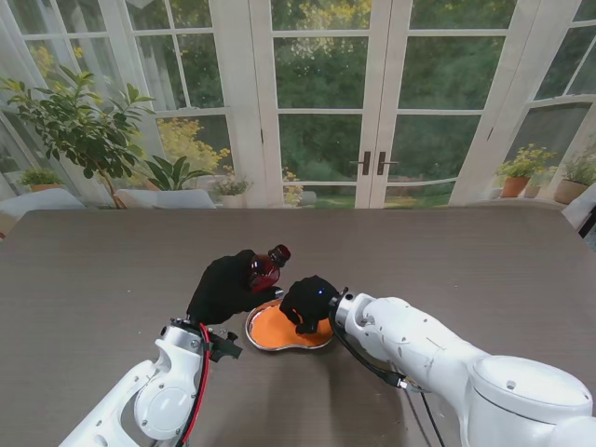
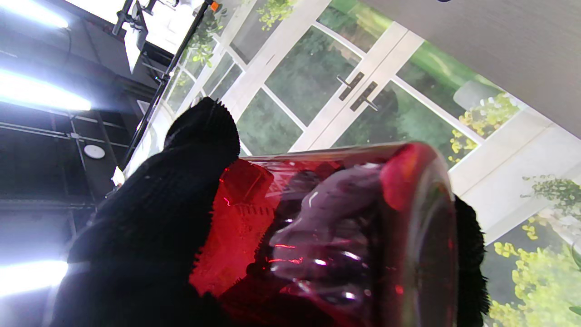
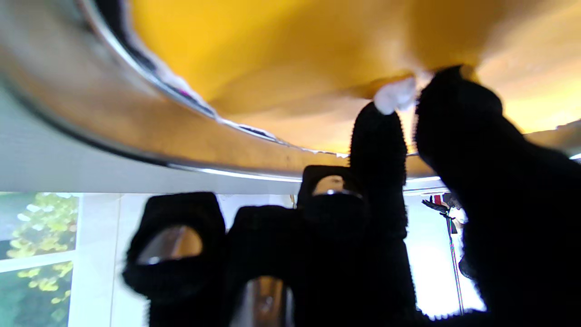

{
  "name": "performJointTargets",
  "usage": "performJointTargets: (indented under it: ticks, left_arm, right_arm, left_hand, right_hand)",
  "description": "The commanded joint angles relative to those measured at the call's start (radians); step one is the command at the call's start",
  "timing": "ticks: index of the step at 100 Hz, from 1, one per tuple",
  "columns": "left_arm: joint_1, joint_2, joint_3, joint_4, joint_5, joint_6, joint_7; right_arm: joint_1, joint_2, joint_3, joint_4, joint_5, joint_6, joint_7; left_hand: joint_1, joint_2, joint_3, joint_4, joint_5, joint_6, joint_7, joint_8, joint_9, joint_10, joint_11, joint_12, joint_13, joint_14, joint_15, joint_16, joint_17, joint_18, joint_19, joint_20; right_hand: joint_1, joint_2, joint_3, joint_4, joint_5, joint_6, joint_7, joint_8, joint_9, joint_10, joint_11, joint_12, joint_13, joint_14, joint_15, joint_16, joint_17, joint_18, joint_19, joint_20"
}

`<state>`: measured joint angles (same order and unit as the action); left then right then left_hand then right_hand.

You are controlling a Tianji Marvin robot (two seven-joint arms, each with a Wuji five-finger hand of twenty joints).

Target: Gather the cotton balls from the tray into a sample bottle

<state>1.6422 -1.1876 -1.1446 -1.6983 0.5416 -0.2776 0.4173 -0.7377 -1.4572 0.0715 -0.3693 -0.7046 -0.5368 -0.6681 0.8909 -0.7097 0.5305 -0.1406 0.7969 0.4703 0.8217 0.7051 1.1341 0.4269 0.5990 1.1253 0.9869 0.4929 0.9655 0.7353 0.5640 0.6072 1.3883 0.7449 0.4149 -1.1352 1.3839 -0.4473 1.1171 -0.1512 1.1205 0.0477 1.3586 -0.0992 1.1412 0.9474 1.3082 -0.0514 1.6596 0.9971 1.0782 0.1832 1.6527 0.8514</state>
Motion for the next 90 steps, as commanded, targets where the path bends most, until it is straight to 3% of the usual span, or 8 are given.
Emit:
performJointTargets:
  ticks: [1, 26, 58, 90]
  left_arm:
    - [0.004, -0.002, -0.002, -0.007, -0.001, -0.001, -0.017]
    - [0.003, -0.002, -0.002, -0.007, -0.001, 0.000, -0.018]
    - [0.002, -0.001, 0.000, -0.006, -0.002, 0.001, -0.019]
    - [0.001, -0.002, 0.001, -0.005, -0.001, 0.002, -0.018]
  right_arm:
    - [-0.011, 0.007, -0.002, -0.007, -0.011, -0.004, 0.031]
    - [-0.014, 0.029, 0.033, -0.054, -0.017, 0.002, 0.062]
    - [-0.027, 0.060, 0.097, -0.125, -0.017, 0.012, 0.103]
    - [-0.034, 0.070, 0.125, -0.148, -0.004, 0.024, 0.135]
  left_hand:
    - [0.242, 0.265, 0.347, -0.004, 0.147, -0.198, 0.170, 0.011, 0.057, -0.034, 0.008, 0.029, 0.038, 0.046, 0.073, 0.016, -0.001, -0.037, 0.052, 0.017]
    - [0.242, 0.262, 0.348, -0.005, 0.147, -0.197, 0.166, 0.008, 0.057, -0.036, 0.007, 0.030, 0.038, 0.045, 0.073, 0.015, -0.001, -0.037, 0.052, 0.017]
    - [0.243, 0.264, 0.349, -0.005, 0.147, -0.197, 0.164, 0.008, 0.056, -0.034, 0.006, 0.031, 0.036, 0.046, 0.072, 0.015, -0.002, -0.037, 0.051, 0.017]
    - [0.243, 0.263, 0.348, -0.006, 0.147, -0.196, 0.164, 0.008, 0.055, -0.034, 0.005, 0.032, 0.037, 0.045, 0.073, 0.016, -0.002, -0.037, 0.051, 0.017]
  right_hand:
    - [0.064, -0.002, 0.033, 0.008, 0.030, 0.050, 0.028, 0.022, 0.086, 0.048, 0.071, 0.008, 0.009, -0.064, 0.100, 0.014, 0.028, 0.036, 0.080, 0.011]
    - [0.055, 0.056, 0.040, 0.019, 0.017, 0.063, 0.027, 0.075, 0.085, 0.041, 0.069, 0.019, 0.010, -0.081, 0.100, 0.012, 0.018, 0.010, 0.089, 0.015]
    - [0.050, 0.065, 0.042, 0.020, 0.015, 0.065, 0.021, 0.093, 0.084, 0.033, 0.065, 0.027, 0.010, -0.084, 0.100, 0.012, 0.017, 0.008, 0.090, 0.014]
    - [0.044, 0.079, 0.042, 0.021, 0.012, 0.066, 0.020, 0.103, 0.084, 0.024, 0.062, 0.034, 0.011, -0.092, 0.099, 0.012, 0.017, -0.002, 0.093, 0.014]
